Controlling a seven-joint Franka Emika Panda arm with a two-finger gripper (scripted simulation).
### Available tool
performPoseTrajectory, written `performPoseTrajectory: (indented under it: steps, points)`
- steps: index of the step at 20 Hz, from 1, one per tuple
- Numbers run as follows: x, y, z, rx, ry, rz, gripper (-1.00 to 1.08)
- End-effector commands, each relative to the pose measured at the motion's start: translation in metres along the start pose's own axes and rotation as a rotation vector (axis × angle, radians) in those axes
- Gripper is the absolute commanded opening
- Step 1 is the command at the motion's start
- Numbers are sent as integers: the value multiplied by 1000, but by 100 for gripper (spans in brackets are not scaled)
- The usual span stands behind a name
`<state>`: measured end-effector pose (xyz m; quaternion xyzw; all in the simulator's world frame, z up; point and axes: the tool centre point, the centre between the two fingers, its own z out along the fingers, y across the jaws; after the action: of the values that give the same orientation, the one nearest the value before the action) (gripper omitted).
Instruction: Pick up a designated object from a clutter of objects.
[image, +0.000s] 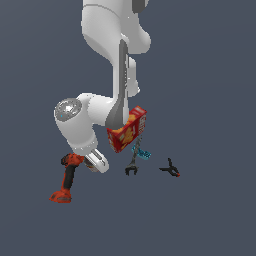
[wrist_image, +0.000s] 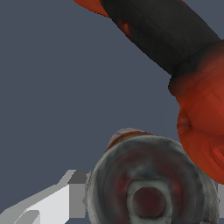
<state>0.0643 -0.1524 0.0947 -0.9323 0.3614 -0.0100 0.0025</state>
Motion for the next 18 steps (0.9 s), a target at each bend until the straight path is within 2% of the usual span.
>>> performPoseTrajectory:
  steps: [1, 9, 18]
  points:
    - [-1, -4, -9, 3, 5, -1, -100]
    - [-17, -21, -56, 0, 1, -1, -100]
    - [-45, -55, -148, -6, -4, 0, -100]
